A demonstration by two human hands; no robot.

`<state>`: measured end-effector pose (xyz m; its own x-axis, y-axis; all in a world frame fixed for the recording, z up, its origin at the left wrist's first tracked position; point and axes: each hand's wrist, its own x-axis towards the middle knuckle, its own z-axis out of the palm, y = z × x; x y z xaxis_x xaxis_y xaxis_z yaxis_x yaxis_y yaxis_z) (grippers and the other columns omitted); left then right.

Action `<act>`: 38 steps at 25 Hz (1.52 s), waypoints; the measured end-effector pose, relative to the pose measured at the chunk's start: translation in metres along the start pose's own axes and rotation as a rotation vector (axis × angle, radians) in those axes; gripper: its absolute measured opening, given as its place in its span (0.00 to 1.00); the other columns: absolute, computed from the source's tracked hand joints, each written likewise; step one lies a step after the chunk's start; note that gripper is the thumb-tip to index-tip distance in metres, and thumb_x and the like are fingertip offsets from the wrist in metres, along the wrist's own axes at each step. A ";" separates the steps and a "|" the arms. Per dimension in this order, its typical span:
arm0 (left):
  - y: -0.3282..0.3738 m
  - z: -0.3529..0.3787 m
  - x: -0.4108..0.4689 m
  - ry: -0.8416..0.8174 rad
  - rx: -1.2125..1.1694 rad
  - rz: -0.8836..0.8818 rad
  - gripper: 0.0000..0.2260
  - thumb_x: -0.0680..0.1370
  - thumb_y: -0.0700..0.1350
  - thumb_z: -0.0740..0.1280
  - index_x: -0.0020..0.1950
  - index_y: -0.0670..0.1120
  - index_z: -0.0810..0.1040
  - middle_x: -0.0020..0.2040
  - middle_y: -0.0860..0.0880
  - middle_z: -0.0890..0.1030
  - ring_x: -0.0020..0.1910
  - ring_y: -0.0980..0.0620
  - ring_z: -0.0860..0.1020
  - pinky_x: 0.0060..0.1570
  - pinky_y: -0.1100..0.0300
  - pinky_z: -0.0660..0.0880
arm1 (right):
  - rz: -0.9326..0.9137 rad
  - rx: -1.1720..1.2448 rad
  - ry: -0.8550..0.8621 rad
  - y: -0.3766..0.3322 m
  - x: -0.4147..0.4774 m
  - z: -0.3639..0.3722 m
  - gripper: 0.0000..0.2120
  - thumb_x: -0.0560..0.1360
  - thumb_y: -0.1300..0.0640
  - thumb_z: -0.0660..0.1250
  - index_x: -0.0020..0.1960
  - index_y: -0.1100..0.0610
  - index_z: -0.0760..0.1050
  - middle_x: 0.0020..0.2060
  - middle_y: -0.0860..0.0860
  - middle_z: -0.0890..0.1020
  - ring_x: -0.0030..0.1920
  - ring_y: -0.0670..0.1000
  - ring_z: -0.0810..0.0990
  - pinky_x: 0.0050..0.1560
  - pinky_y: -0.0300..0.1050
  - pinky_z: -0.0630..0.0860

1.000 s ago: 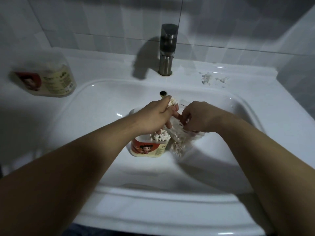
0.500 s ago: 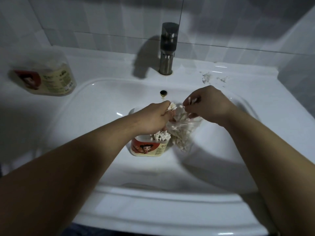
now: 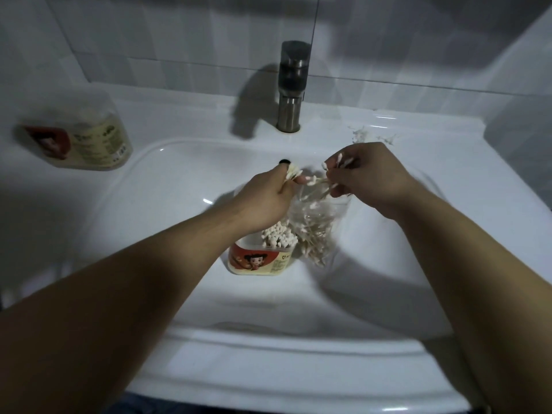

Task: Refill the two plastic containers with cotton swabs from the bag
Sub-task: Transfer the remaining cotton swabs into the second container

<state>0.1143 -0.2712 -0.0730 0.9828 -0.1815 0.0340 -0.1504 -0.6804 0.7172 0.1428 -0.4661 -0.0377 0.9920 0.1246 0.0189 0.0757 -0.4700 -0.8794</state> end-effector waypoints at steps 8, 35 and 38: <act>0.001 0.005 0.005 0.161 -0.329 -0.043 0.12 0.87 0.48 0.55 0.56 0.46 0.76 0.48 0.47 0.81 0.48 0.47 0.82 0.54 0.43 0.81 | -0.119 -0.015 0.098 -0.003 0.001 -0.001 0.07 0.75 0.68 0.69 0.43 0.58 0.82 0.36 0.52 0.82 0.32 0.54 0.86 0.48 0.62 0.83; -0.003 0.000 0.002 0.141 -0.375 -0.076 0.16 0.84 0.62 0.54 0.52 0.54 0.76 0.44 0.49 0.83 0.42 0.47 0.83 0.48 0.43 0.83 | -0.213 0.021 0.264 -0.005 0.002 -0.004 0.09 0.77 0.66 0.68 0.45 0.54 0.82 0.36 0.48 0.83 0.33 0.50 0.86 0.47 0.50 0.83; 0.008 -0.001 0.004 0.213 -0.582 -0.072 0.18 0.87 0.54 0.54 0.58 0.43 0.78 0.49 0.50 0.82 0.50 0.53 0.82 0.53 0.49 0.83 | -0.230 0.076 0.144 -0.004 0.003 0.002 0.09 0.76 0.68 0.69 0.44 0.55 0.82 0.34 0.47 0.83 0.33 0.54 0.86 0.46 0.56 0.84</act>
<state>0.1175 -0.2765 -0.0661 0.9971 0.0369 0.0665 -0.0590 -0.1764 0.9826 0.1449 -0.4624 -0.0348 0.9543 0.0923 0.2842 0.2977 -0.3762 -0.8774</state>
